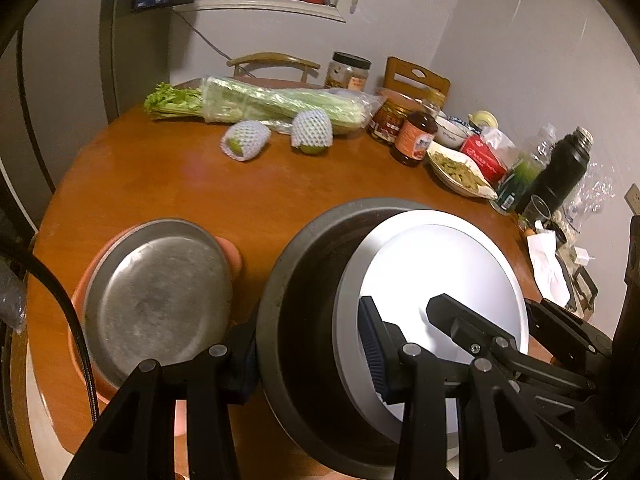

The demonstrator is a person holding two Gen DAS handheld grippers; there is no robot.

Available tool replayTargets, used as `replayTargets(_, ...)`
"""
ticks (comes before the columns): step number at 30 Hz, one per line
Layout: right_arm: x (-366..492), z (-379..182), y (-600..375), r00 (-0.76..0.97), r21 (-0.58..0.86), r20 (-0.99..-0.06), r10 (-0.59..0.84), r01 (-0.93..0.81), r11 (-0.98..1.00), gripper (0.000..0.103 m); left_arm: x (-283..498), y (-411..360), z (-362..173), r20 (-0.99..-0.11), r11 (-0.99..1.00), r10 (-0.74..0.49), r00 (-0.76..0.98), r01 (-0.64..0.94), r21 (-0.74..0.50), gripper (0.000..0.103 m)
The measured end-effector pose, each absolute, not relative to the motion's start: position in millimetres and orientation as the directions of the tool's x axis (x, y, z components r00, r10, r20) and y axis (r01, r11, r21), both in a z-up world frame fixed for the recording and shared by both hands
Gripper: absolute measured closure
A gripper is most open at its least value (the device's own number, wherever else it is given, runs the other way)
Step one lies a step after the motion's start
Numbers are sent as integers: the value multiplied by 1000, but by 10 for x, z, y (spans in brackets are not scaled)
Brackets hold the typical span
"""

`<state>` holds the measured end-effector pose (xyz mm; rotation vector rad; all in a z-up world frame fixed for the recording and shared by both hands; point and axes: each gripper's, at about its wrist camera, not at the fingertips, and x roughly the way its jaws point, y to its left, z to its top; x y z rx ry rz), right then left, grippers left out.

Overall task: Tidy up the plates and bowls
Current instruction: 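Lift the steel bowl with both grippers and turn toward the orange plate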

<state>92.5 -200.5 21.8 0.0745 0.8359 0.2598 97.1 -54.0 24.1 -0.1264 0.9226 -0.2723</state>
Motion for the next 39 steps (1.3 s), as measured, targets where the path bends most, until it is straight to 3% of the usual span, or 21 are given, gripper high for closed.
replayTargets(39, 1348, 495, -707, 628, 127, -689, 363, -389, 912, 59, 1054, 731, 580, -732, 979, -166, 660, 18, -205, 60)
